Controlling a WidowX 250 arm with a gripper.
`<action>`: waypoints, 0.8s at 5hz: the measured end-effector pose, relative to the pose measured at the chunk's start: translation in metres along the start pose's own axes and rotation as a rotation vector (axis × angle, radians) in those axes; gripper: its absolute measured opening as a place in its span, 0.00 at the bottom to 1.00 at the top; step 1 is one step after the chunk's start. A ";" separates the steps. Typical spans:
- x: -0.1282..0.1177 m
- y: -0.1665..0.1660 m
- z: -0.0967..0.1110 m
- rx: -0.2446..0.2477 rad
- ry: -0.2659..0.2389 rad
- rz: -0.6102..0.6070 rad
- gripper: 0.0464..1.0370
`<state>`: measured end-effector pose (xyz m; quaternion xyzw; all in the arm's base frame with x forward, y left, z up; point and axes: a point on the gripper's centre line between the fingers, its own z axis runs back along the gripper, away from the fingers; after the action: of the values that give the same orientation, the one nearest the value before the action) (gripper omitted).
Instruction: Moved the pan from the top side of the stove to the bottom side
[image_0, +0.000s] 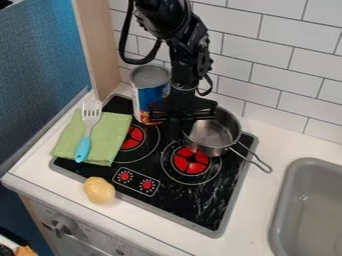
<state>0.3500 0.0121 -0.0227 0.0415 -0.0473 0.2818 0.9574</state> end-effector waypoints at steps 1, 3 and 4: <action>-0.001 0.002 0.007 -0.002 -0.005 0.014 0.03; -0.016 0.016 0.032 -0.008 -0.032 0.073 0.03; -0.033 0.024 0.036 -0.009 -0.021 0.104 0.03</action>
<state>0.3073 0.0109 0.0102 0.0377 -0.0605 0.3304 0.9412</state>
